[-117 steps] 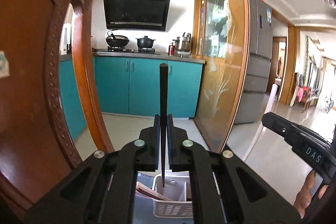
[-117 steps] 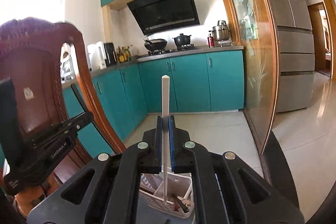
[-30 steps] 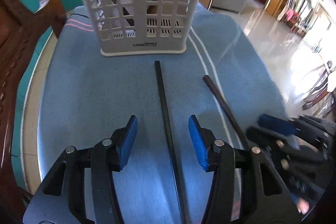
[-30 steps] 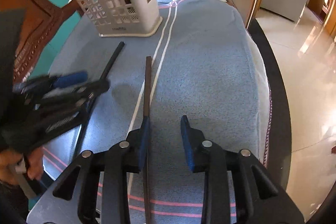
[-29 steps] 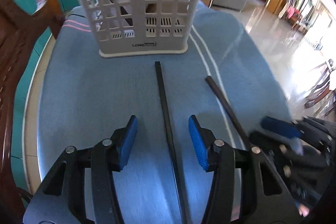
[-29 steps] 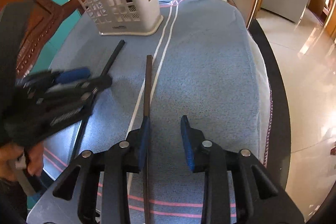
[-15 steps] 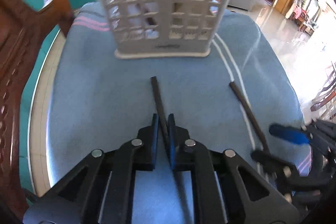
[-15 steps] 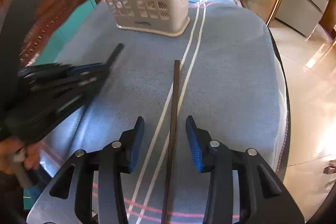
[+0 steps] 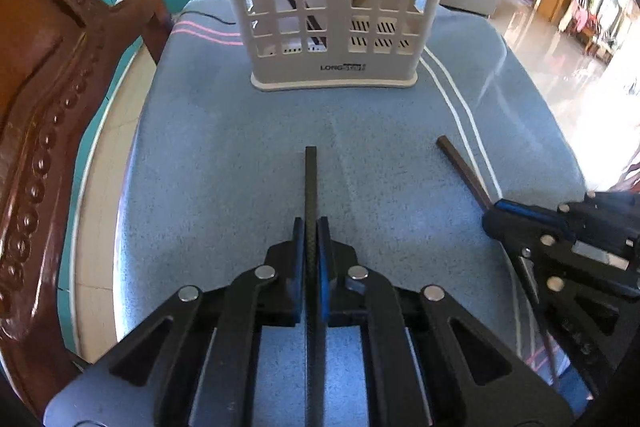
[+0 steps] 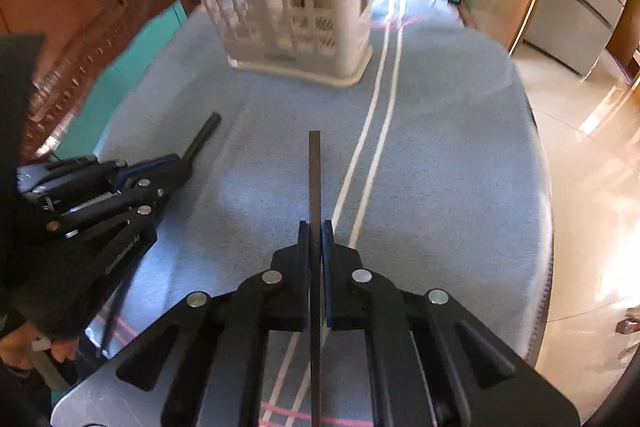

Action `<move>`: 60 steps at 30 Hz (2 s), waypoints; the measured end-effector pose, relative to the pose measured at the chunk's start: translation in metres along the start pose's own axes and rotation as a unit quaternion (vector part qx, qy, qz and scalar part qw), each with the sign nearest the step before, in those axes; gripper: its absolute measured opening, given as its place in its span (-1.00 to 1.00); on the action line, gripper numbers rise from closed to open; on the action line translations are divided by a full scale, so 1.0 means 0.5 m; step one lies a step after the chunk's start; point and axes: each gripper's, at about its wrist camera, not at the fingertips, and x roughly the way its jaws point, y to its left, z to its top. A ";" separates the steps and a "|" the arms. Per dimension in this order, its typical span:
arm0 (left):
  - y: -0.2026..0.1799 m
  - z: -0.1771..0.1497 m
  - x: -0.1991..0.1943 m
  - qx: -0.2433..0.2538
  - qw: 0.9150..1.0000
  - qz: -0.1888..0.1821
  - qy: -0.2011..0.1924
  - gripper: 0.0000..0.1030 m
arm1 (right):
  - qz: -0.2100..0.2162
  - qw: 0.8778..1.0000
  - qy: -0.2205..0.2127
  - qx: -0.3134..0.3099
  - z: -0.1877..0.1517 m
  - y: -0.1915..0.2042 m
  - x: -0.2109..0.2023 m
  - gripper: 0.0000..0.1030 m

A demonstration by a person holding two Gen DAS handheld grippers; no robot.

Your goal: Organize utensils

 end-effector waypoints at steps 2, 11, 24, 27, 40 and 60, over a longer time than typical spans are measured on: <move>0.011 0.000 -0.021 -0.011 1.000 -0.004 -0.013 -0.87 | 0.006 1.000 -0.027 0.002 0.000 -0.010 -0.047 -0.88; 0.051 0.037 -0.300 -0.028 0.986 -0.053 -0.154 -0.87 | 0.073 0.984 -0.161 -0.002 0.033 -0.027 -0.325 -0.88; 0.086 0.281 -0.582 -0.082 0.924 -0.014 -0.374 -0.87 | 0.071 0.920 -0.385 0.024 0.288 -0.049 -0.531 -0.87; 0.083 0.327 -0.546 -0.091 0.921 0.003 -0.380 -0.87 | 0.035 0.931 -0.363 0.013 0.331 -0.043 -0.465 -0.88; 0.094 0.342 -0.326 -0.100 0.956 0.004 -0.275 -0.85 | 0.021 0.960 -0.279 0.005 0.352 -0.023 -0.300 -0.79; -0.007 -0.062 -0.449 0.009 0.937 0.079 -0.340 0.78 | -0.046 0.919 -0.390 -0.021 -0.093 -0.024 -0.467 0.93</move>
